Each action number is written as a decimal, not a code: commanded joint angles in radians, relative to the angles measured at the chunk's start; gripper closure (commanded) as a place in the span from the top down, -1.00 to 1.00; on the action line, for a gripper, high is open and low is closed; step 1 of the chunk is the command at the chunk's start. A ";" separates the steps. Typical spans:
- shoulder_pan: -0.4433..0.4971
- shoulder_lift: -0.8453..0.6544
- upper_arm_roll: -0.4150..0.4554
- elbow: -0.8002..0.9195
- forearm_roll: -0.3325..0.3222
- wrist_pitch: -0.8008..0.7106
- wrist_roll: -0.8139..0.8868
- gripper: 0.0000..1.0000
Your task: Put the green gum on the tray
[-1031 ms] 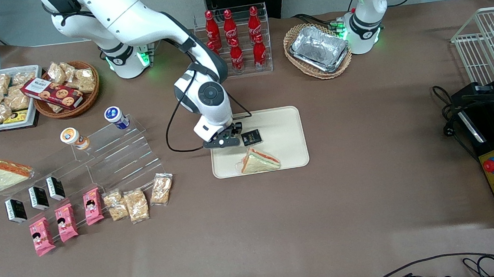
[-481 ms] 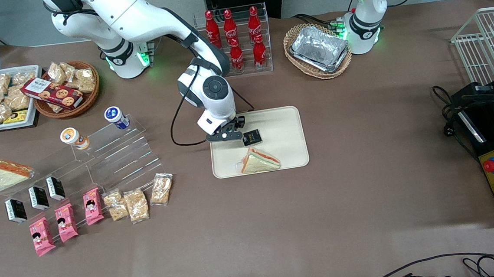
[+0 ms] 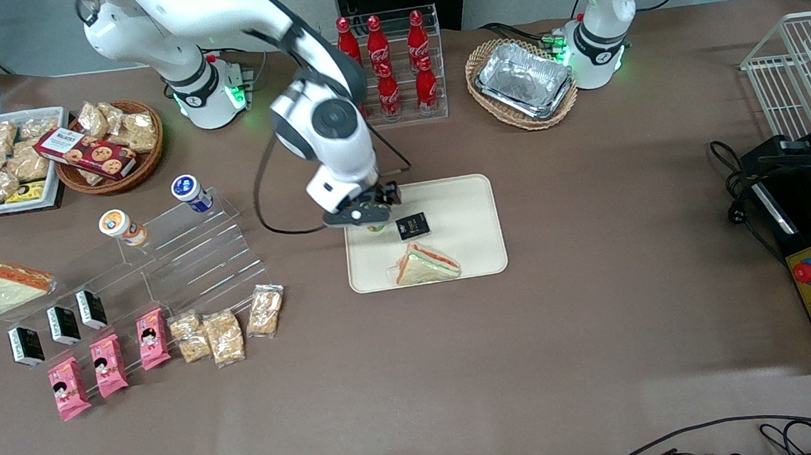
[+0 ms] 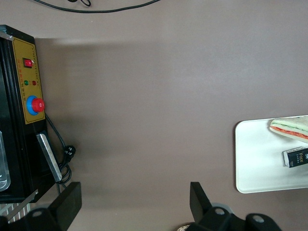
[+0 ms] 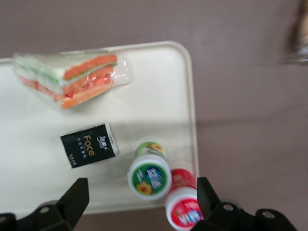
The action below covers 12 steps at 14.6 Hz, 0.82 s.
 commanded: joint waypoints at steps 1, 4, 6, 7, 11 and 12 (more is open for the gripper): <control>-0.073 -0.158 0.002 0.101 0.016 -0.285 -0.100 1.00; -0.212 -0.262 0.000 0.135 0.037 -0.467 -0.287 1.00; -0.329 -0.328 -0.003 0.133 0.042 -0.538 -0.422 1.00; -0.373 -0.354 -0.012 0.133 0.042 -0.559 -0.458 1.00; -0.417 -0.431 -0.150 0.133 0.043 -0.618 -0.616 1.00; -0.418 -0.440 -0.176 0.135 0.043 -0.624 -0.657 1.00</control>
